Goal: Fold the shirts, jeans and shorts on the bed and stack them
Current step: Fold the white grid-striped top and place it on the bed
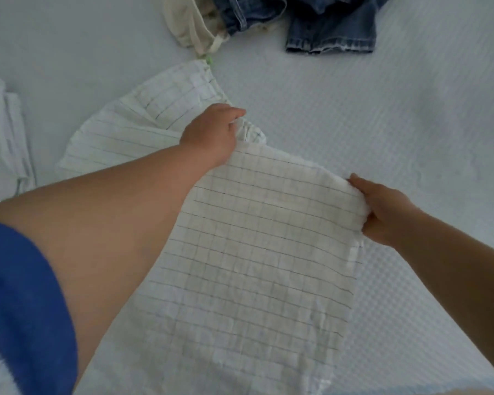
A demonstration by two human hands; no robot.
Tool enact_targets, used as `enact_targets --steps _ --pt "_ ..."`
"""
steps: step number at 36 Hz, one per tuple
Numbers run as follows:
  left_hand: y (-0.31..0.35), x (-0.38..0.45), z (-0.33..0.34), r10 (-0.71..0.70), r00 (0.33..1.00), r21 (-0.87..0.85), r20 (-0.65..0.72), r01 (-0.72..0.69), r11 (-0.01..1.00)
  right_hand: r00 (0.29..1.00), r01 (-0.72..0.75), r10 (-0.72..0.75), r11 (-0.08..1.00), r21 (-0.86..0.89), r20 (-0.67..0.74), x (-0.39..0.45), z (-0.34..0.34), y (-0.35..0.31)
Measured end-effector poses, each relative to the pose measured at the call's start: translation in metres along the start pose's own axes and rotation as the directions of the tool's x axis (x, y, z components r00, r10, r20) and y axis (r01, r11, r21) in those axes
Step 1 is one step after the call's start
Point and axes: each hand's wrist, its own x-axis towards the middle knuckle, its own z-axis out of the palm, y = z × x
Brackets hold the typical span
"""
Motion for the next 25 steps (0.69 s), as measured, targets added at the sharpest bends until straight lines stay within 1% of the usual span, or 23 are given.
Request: enact_targets --steps 1,3,4,5,8,10,11,12,13,14,15,16,17,18,20,22,23,25 --pt "0.0 0.009 0.001 0.011 0.996 0.054 0.084 -0.016 0.998 0.999 0.004 -0.003 1.0 -0.02 0.037 0.003 -0.002 0.002" --pt "0.002 0.021 0.003 0.045 0.967 0.165 0.252 -0.089 0.982 0.994 0.05 -0.043 0.996 -0.069 0.104 0.007 -0.006 0.005" --pt "0.003 0.024 0.004 0.072 0.951 0.201 0.301 -0.137 0.97 0.99 0.078 -0.068 0.994 -0.071 0.127 0.008 -0.007 0.005" --pt "0.003 0.025 0.005 0.09 0.942 0.227 0.324 -0.17 0.959 0.985 0.1 -0.091 0.993 -0.06 0.144 0.008 -0.009 0.005" --pt "-0.001 0.025 0.005 0.116 0.946 0.299 0.303 -0.209 0.931 0.969 0.133 -0.13 0.991 0.0 0.212 0.003 -0.008 0.003" --pt "-0.005 0.025 0.0 0.122 0.94 0.355 0.318 -0.237 0.904 0.963 0.154 -0.158 0.987 0.036 0.218 -0.003 -0.007 0.002" --pt "-0.008 0.025 -0.005 0.11 0.941 0.343 0.319 -0.223 0.913 0.962 0.176 -0.185 0.982 0.062 0.201 -0.007 -0.008 0.001" --pt "-0.01 0.025 -0.01 0.084 0.949 0.306 0.303 -0.181 0.935 0.959 0.207 -0.221 0.974 0.091 0.177 -0.01 -0.008 0.001" --pt "-0.013 0.025 -0.016 0.04 0.962 0.235 0.271 -0.107 0.966 0.954 0.245 -0.26 0.963 0.109 0.151 -0.014 -0.009 0.001" --pt "-0.016 0.025 -0.023 -0.01 0.974 0.12 0.228 -0.018 0.993 0.945 0.289 -0.302 0.951 0.111 0.125 -0.018 -0.01 0.001" --pt "-0.018 0.026 -0.03 -0.074 0.977 -0.034 0.198 0.082 0.996 0.932 0.337 -0.347 0.936 0.101 0.102 -0.021 -0.011 0.001" --pt "-0.02 0.027 -0.038 -0.14 0.972 -0.201 0.19 0.178 0.963 0.915 0.388 -0.394 0.918 0.082 0.081 -0.024 -0.011 0.001" --pt "-0.02 0.028 -0.045 -0.192 0.963 -0.326 0.189 0.246 0.913 0.893 0.444 -0.446 0.895 0.053 0.063 -0.027 -0.01 0.0" --pt "-0.021 0.029 -0.052 -0.22 0.961 -0.397 0.17 0.271 0.877 0.864 0.501 -0.501 0.865 0.015 0.046 -0.03 -0.007 -0.003" --pt "-0.022 0.035 -0.063 -0.234 0.969 -0.442 0.077 0.243 0.864 0.806 0.591 -0.591 0.805 -0.042 0.013 -0.032 -0.001 -0.013" --pt "-0.019 0.042 -0.07 -0.236 0.971 -0.402 -0.046 0.198 0.894 0.784 0.62 -0.621 0.784 -0.032 -0.021 -0.029 0.006 -0.029" --pt "-0.017 0.046 -0.07 -0.235 0.967 -0.369 -0.099 0.183 0.911 0.79 0.613 -0.613 0.79 -0.014 -0.032 -0.025 0.009 -0.037" --pt "-0.012 0.053 -0.066 -0.222 0.962 -0.288 -0.158 0.17 0.942 0.833 0.553 -0.552 0.832 0.048 -0.032 -0.013 0.015 -0.052"
